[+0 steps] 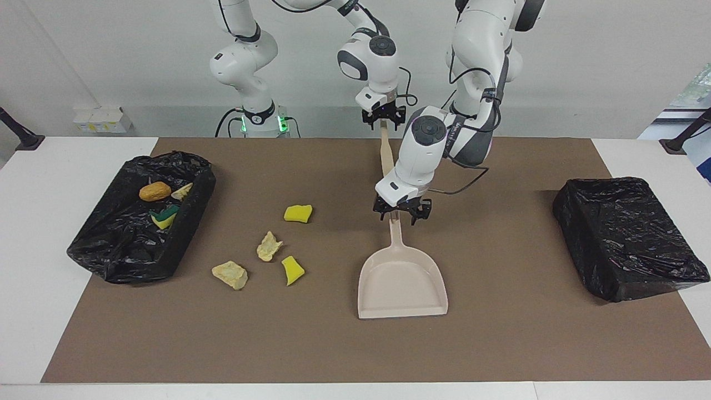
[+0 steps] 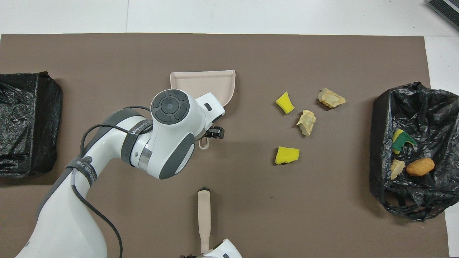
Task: Sweep and dump trash in bin
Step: 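Grasp the dustpan handle with the left gripper and pull it closer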
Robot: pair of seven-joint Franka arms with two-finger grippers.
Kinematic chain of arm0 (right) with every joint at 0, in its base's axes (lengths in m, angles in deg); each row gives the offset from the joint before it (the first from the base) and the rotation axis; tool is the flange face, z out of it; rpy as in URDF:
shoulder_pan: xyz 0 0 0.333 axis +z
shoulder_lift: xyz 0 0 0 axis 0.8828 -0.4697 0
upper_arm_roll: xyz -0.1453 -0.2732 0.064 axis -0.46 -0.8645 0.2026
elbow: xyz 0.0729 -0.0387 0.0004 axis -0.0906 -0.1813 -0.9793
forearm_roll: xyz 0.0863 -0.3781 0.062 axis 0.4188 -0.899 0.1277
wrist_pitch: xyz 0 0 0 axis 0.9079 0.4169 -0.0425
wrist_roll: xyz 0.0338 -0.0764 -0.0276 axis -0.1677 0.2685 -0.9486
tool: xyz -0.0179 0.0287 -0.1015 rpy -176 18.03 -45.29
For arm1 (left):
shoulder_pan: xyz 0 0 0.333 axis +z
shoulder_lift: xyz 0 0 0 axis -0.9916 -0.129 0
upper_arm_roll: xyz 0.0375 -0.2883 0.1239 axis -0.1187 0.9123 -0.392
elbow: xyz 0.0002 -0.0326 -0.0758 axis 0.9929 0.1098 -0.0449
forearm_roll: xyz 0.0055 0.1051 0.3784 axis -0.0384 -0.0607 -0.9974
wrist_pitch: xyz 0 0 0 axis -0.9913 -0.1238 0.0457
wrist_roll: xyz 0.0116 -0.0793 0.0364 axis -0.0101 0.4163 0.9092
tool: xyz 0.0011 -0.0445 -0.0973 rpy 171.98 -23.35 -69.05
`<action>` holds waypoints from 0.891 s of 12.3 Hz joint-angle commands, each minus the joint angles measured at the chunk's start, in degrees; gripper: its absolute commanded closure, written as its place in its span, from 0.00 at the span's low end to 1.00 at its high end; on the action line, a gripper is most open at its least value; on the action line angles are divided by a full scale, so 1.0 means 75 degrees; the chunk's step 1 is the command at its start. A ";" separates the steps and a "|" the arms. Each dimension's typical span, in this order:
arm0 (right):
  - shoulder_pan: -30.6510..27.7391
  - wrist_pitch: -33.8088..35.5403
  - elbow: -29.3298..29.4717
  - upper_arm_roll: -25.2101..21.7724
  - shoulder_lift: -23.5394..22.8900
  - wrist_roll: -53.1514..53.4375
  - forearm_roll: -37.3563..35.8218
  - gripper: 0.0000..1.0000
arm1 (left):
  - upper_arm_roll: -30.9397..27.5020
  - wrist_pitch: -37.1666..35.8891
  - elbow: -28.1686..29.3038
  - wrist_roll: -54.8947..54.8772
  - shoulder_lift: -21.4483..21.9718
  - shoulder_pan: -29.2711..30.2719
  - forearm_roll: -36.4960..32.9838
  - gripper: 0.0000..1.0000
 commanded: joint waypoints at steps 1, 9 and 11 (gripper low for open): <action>0.0015 -0.0122 -0.0060 0.0031 0.0015 0.0098 0.0202 0.31 | -0.0103 0.0245 0.0267 0.0114 0.0090 -0.0107 0.0092 0.16; 0.0003 -0.0146 -0.0084 0.0031 -0.0113 0.0075 0.0202 0.37 | -0.0115 0.0515 0.0233 0.0208 -0.0062 -0.0154 0.0080 0.88; -0.0009 -0.0157 -0.0061 0.0031 -0.0184 0.0063 0.0202 0.37 | -0.0127 0.0503 0.0198 0.0150 0.0008 -0.0084 0.0022 0.96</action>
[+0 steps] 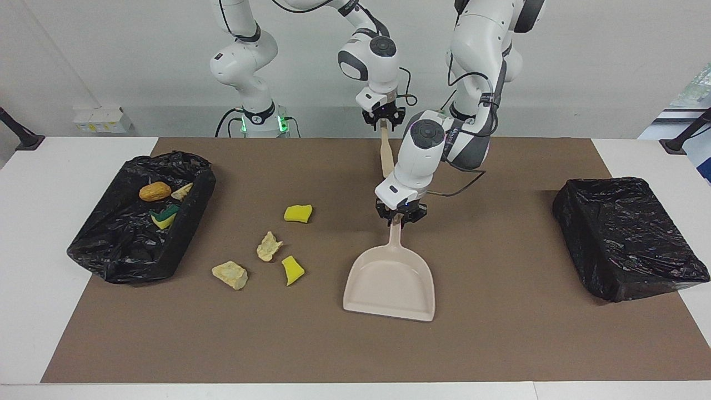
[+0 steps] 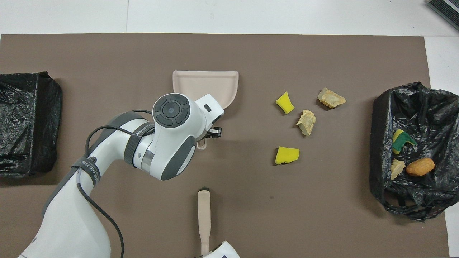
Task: Sweep and dump trash in bin
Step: 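Grasp the dustpan handle with the left gripper and pull it closer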
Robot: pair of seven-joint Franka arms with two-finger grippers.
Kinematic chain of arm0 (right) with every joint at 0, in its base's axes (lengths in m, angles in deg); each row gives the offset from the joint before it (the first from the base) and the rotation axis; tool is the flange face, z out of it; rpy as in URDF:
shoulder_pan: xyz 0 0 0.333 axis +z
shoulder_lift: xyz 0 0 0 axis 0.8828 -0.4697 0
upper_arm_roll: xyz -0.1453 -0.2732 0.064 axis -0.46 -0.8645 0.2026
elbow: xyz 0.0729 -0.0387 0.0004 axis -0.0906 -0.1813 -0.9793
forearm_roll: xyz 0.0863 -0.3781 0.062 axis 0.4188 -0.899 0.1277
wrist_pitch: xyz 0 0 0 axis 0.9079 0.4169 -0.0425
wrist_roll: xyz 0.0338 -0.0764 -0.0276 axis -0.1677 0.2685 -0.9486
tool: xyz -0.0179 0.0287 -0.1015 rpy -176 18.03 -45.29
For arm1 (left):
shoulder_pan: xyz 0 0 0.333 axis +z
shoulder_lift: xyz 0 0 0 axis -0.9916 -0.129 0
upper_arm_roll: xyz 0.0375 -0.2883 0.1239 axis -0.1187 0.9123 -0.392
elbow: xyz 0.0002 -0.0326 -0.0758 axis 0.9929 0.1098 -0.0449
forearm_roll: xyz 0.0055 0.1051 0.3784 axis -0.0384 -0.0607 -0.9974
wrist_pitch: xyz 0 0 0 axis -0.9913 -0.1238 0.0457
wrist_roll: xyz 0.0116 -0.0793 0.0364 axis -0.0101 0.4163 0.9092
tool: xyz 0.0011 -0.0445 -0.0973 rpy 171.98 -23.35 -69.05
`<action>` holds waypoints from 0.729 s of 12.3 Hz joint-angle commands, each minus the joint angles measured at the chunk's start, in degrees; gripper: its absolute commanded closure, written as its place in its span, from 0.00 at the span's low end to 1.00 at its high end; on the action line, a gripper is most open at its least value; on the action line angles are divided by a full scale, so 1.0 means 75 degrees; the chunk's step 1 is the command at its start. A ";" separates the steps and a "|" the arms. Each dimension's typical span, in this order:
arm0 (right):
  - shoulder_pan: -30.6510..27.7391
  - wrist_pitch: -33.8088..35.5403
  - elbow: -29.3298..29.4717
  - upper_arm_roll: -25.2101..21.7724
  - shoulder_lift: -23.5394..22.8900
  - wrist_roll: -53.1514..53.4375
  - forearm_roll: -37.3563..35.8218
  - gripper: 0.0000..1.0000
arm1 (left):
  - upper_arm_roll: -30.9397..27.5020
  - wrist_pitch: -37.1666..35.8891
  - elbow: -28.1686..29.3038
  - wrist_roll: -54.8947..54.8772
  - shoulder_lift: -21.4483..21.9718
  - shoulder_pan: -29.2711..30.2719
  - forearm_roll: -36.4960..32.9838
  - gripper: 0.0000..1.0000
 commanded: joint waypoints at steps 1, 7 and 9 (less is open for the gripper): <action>-0.0015 -0.0157 -0.0014 0.0031 -0.0091 0.0081 0.0193 0.37 | -0.0155 0.0122 0.0062 -0.0156 0.0159 0.0003 0.0010 0.97; -0.0004 -0.0146 0.0033 0.0031 -0.0091 0.0105 0.0193 0.50 | -0.0249 -0.1573 0.0074 -0.3306 0.1141 0.0776 -0.0409 1.00; -0.0004 -0.0157 0.0045 0.0031 -0.0102 0.0093 0.0193 0.63 | -0.0249 -0.2161 0.0121 -0.4790 0.1517 0.0952 -0.1021 1.00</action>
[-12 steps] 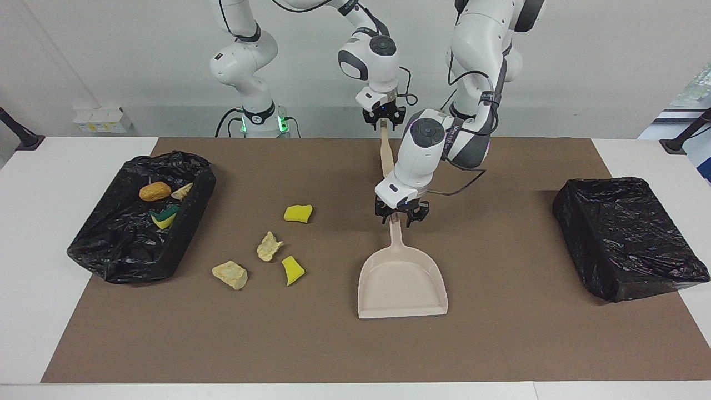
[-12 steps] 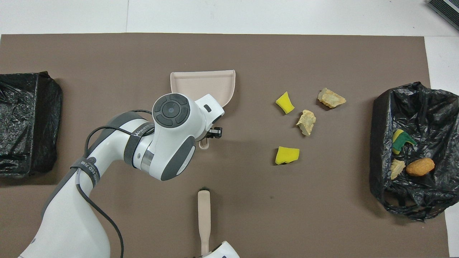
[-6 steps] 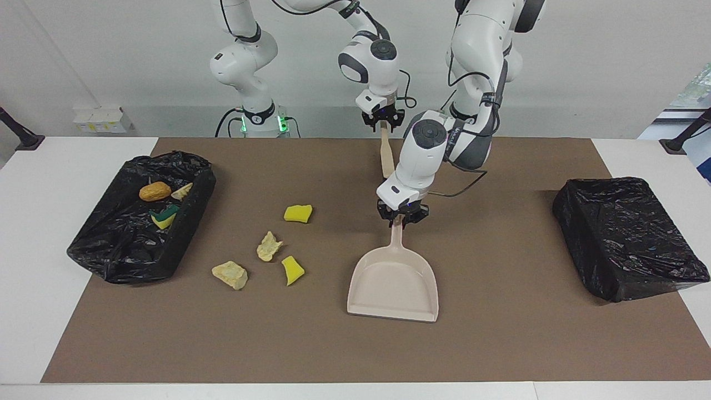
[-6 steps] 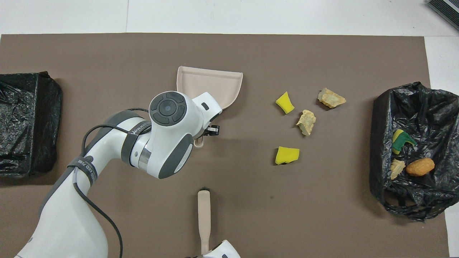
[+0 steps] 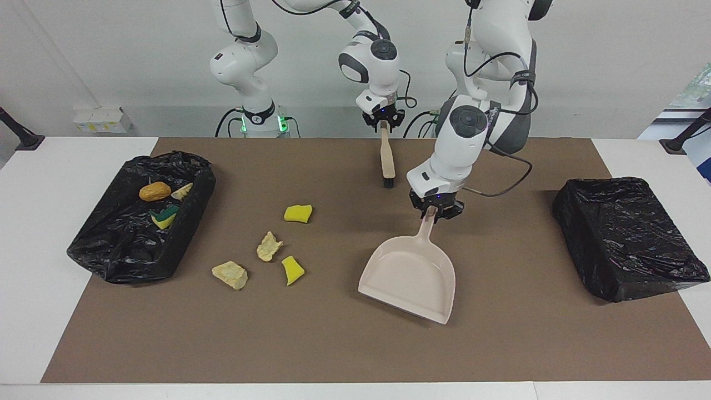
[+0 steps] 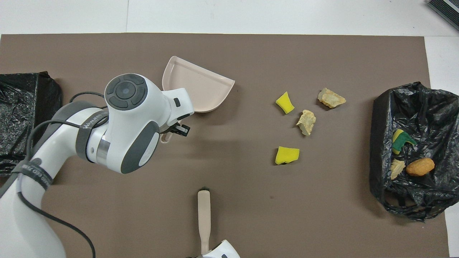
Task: Sweep and dump trash in bin
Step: 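Grasp the dustpan handle with the left gripper and pull it closer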
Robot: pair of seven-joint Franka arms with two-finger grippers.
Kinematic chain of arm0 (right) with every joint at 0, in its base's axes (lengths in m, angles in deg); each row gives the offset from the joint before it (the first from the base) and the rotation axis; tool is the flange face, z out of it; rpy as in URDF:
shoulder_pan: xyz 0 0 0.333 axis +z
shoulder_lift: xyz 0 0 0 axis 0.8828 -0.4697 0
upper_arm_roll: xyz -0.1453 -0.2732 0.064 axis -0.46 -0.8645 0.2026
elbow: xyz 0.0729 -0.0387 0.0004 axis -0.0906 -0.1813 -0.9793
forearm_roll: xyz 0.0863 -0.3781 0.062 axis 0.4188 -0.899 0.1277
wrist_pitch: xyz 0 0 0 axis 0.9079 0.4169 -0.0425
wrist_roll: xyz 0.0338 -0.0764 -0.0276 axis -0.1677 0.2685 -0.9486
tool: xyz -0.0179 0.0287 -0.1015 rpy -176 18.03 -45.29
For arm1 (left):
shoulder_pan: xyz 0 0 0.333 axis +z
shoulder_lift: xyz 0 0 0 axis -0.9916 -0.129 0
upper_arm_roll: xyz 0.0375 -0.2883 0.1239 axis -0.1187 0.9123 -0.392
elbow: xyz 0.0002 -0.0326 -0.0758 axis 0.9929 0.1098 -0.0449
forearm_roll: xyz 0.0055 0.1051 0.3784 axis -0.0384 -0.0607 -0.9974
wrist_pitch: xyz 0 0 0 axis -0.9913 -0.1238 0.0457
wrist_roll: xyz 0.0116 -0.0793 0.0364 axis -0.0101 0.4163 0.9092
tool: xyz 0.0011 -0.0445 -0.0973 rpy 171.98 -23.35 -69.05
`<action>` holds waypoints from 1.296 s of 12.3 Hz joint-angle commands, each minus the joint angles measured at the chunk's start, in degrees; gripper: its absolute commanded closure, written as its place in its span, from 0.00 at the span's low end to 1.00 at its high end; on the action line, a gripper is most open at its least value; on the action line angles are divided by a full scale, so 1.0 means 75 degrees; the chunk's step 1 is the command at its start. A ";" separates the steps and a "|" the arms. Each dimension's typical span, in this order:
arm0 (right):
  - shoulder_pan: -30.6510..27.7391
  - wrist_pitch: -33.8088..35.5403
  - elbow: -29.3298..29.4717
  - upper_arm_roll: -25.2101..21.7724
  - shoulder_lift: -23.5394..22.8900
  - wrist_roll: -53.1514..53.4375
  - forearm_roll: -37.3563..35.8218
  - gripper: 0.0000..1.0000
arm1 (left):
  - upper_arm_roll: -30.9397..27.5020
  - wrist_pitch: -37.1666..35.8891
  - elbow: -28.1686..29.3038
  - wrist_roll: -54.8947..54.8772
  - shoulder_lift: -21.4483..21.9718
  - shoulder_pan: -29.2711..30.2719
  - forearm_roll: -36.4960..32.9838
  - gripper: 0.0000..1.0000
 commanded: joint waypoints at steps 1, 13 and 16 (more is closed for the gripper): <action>-0.0004 -0.0156 0.0013 0.0031 -0.0029 0.0105 0.0190 0.68 | 0.0027 -0.0456 0.0205 -0.1712 0.0593 0.0382 -0.0387 1.00; -0.0144 0.0473 0.0421 -0.0062 0.0135 -0.0012 -0.0056 1.00 | 0.0027 -0.0832 0.1388 -0.6231 0.1520 0.1146 -0.0458 1.00; -0.0612 0.1433 0.0470 -0.0051 0.0848 -0.0490 -0.0056 1.00 | 0.0062 -0.0704 0.1762 -0.5520 0.1461 0.0609 -0.0458 1.00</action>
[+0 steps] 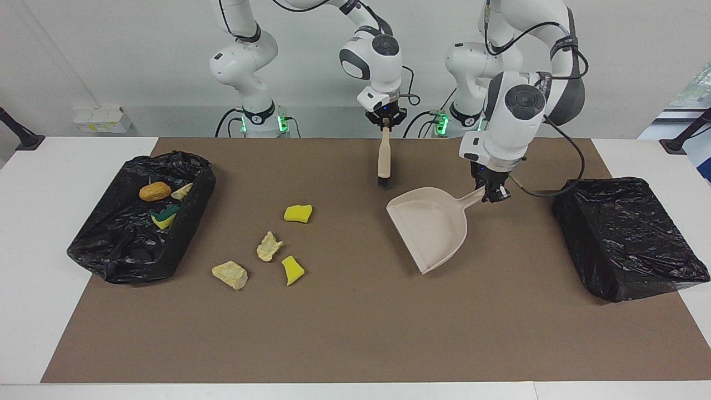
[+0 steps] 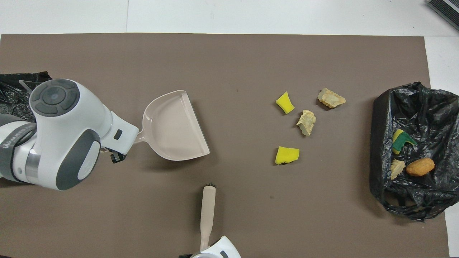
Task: Sweep and dump trash in bin
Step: 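Move the dustpan with the left gripper while the right gripper lifts the brush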
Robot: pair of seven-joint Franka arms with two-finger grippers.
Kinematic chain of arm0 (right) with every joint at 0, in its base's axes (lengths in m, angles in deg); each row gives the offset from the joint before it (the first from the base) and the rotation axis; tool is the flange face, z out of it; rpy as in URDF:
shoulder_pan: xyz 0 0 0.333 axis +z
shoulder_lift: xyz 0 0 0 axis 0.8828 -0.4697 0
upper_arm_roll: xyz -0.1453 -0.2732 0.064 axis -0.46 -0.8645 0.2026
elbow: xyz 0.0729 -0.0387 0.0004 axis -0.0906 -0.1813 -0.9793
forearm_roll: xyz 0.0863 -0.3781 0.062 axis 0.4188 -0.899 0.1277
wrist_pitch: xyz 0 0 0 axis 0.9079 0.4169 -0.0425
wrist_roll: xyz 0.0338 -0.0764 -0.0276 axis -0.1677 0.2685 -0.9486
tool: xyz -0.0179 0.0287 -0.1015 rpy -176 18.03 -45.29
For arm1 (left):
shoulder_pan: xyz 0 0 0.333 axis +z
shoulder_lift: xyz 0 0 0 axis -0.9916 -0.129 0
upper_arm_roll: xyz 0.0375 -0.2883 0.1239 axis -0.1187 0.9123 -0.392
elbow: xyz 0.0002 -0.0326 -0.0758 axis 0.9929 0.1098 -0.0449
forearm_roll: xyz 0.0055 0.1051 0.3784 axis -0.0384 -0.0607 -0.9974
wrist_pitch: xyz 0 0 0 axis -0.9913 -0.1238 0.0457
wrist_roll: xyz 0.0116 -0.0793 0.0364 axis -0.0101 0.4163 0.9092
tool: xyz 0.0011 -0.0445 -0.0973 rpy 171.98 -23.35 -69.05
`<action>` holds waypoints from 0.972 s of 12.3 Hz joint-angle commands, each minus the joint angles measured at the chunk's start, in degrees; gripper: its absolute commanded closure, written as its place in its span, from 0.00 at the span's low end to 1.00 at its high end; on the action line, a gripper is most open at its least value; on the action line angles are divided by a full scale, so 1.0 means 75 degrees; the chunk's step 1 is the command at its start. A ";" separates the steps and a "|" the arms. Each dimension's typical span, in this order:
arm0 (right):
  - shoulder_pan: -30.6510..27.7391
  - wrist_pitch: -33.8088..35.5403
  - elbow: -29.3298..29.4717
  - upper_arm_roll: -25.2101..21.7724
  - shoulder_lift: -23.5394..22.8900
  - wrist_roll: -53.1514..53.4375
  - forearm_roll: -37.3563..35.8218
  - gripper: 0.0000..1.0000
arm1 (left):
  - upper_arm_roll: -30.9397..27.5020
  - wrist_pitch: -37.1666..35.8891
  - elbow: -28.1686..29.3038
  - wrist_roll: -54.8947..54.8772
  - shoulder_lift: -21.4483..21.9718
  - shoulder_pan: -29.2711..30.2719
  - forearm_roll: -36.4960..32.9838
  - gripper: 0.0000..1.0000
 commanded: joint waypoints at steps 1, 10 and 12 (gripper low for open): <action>-0.0484 0.1001 -0.0029 0.0025 0.0810 -0.0642 -0.0017 1.00 | -0.0025 0.0228 0.0554 0.0730 0.0201 -0.0639 -0.0145 1.00; -0.3458 0.3417 -0.0029 0.0013 0.2275 -0.4856 -0.0871 1.00 | -0.0002 0.0758 0.0475 0.2687 -0.0396 -0.1952 -0.0133 1.00; -0.4383 0.3804 -0.0134 0.0013 0.2674 -0.6308 -0.1223 1.00 | -0.0013 0.0698 0.0380 0.3028 -0.0491 -0.2105 -0.0133 1.00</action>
